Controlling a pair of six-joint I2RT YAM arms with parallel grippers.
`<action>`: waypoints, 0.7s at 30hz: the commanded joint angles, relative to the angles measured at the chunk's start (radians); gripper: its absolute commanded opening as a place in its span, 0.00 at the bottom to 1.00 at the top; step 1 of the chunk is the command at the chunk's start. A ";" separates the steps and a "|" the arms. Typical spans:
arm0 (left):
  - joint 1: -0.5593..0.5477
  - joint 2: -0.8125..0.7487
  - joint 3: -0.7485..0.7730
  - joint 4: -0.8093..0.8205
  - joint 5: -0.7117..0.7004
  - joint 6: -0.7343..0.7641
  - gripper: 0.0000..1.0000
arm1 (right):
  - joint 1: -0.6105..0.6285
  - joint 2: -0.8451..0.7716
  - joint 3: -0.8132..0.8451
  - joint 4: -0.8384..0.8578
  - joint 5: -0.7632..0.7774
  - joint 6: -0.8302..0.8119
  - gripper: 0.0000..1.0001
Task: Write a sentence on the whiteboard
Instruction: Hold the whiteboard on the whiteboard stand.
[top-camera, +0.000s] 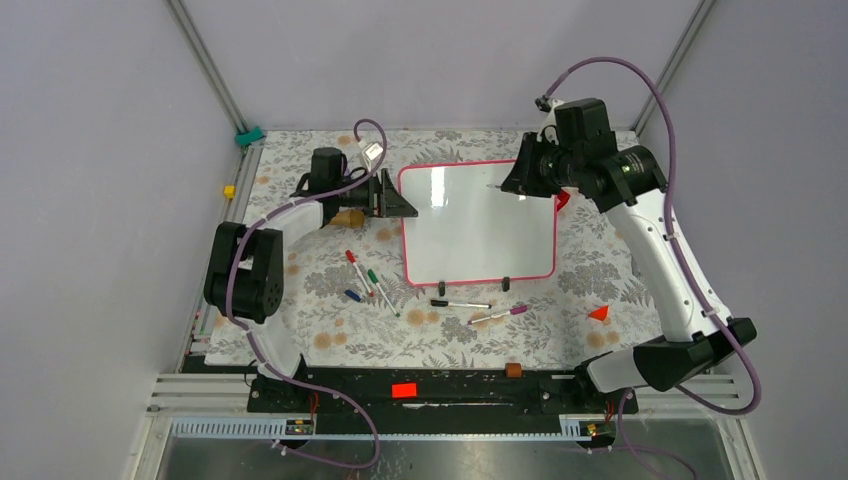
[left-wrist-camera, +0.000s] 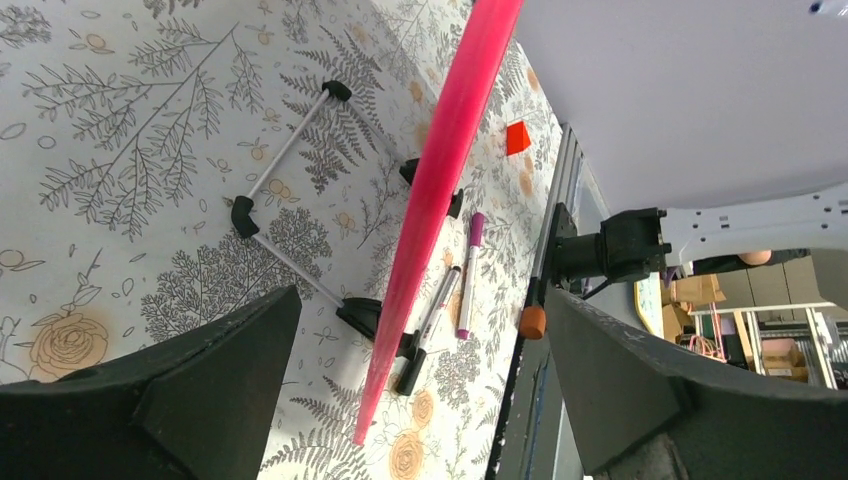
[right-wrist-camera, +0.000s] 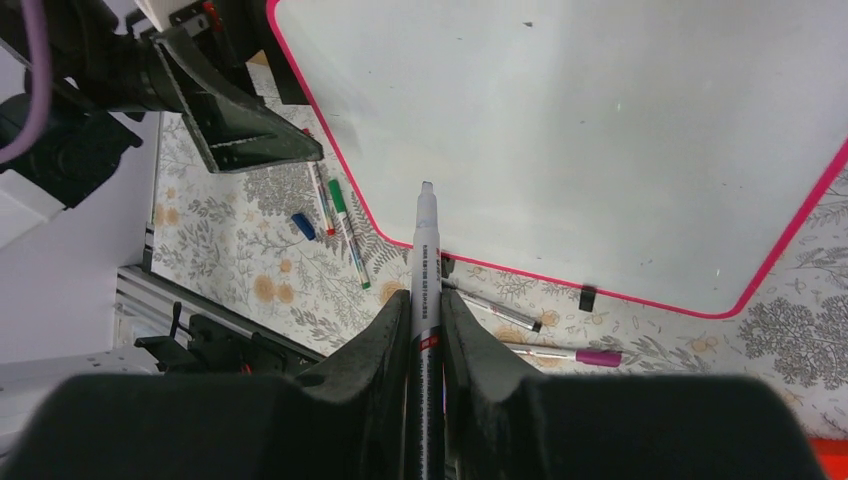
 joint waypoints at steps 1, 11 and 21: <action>0.005 -0.029 -0.066 0.294 0.102 -0.057 0.94 | 0.042 0.051 0.088 0.023 0.006 -0.022 0.00; 0.009 -0.003 -0.179 0.601 0.134 -0.137 0.64 | 0.147 0.197 0.241 0.037 0.043 -0.041 0.00; 0.013 0.100 -0.273 1.128 0.192 -0.385 0.58 | 0.214 0.257 0.268 0.040 0.090 -0.072 0.00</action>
